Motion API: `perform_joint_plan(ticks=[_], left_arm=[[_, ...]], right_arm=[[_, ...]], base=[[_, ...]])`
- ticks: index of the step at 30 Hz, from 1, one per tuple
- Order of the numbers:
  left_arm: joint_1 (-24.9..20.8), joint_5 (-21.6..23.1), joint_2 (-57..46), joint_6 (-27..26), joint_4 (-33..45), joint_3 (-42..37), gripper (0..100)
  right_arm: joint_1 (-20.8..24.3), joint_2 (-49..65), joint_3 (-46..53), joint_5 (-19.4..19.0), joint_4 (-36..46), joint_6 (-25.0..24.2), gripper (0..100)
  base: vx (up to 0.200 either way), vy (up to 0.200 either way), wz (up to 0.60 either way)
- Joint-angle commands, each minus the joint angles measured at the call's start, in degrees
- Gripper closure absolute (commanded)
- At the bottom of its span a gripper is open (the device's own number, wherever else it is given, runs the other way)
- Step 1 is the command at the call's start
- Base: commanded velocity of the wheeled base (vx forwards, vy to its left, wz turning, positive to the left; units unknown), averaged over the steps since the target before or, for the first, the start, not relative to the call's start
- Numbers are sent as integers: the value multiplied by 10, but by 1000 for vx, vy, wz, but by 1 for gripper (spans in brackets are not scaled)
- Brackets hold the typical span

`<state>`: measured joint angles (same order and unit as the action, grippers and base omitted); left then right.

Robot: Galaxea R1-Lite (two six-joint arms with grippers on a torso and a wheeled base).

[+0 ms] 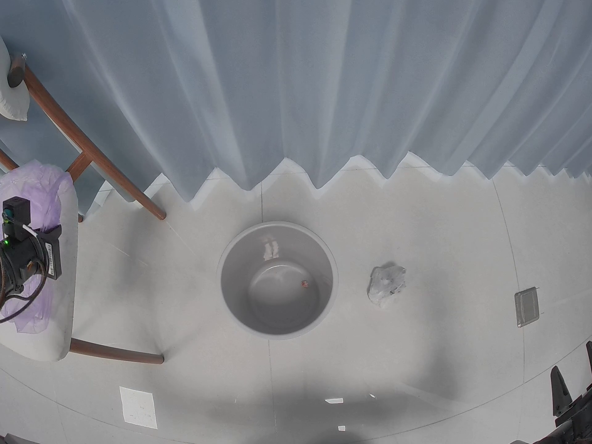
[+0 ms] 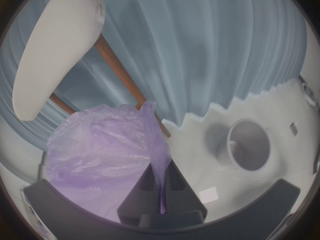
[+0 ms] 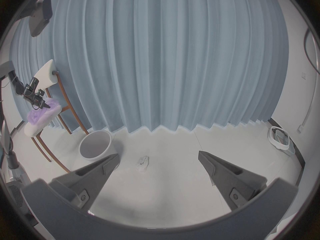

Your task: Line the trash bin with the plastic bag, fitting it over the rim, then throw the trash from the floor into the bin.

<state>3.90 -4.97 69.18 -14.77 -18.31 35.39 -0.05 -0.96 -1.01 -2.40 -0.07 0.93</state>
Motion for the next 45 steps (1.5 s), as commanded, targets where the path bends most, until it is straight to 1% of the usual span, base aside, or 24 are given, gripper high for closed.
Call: perform_joint_plan(ticks=[1,2,3,4,5,8,9,10,12,14,15,16,17,19,20,22,23,25,28,31,34,40,44,45], left_arm=[[-36,61,-56,82,-1,0,100],[-42,73,-62,101,-1,-1,100],[-42,73,-62,101,-1,-1,100],[-55,91,-68,130,-1,-5,100],[-63,102,-69,141,-2,-8,100],[-80,135,-70,157,-6,-10,100],[-82,138,-69,158,-7,-10,100],[-117,170,-73,179,-11,-9,100],[-158,181,-77,210,-17,-7,100],[-169,181,-77,219,-20,-6,100],[-240,180,-74,283,-39,-3,100],[-262,180,-73,303,-45,-1,100],[-266,180,-72,306,-46,0,100],[-319,182,-66,360,-59,13,100],[-334,184,-62,375,-60,18,100],[-352,185,-55,389,-62,23,100],[-377,185,-42,401,-68,31,100],[-403,185,-25,412,-81,39,100],[-456,185,9,457,-128,53,100],[-485,185,34,485,-151,64,100],[-500,185,55,501,-159,70,100],[-494,186,92,501,-161,70,100],[-475,187,138,500,-218,71,100],[-475,187,140,500,-219,71,100]], right_arm=[[0,10,10,1,0,0,0],[0,10,10,1,0,0,0],[0,10,10,1,0,0,0],[0,10,10,2,0,0,0],[0,10,10,2,0,0,0],[0,10,10,3,0,0,0],[0,10,10,3,0,0,0],[0,10,10,3,0,0,0],[0,10,10,3,0,0,0],[0,10,10,3,0,0,0],[0,10,10,3,0,0,0],[0,10,10,3,0,0,0],[0,10,10,3,0,0,0],[0,10,10,3,0,0,0],[0,10,10,3,0,0,0],[0,10,10,3,0,0,0],[0,10,10,3,0,-1,0],[0,10,10,3,0,-1,0],[0,10,10,3,0,-1,0],[0,10,10,3,0,-1,0],[0,10,10,3,-1,0,0],[0,10,10,3,-1,-1,0],[0,10,10,3,-1,-1,0],[0,10,10,3,-1,0,0]], base=[[0,0,0],[0,0,0],[0,0,0],[0,0,0],[0,0,0],[0,0,0],[0,0,0],[0,0,0],[0,0,0],[0,0,0],[0,0,0],[0,0,0],[0,0,0],[0,0,0],[0,0,0],[0,0,0],[0,0,0],[0,0,0],[0,0,0],[0,0,0],[0,0,0],[0,0,0],[0,0,0],[0,0,0]])
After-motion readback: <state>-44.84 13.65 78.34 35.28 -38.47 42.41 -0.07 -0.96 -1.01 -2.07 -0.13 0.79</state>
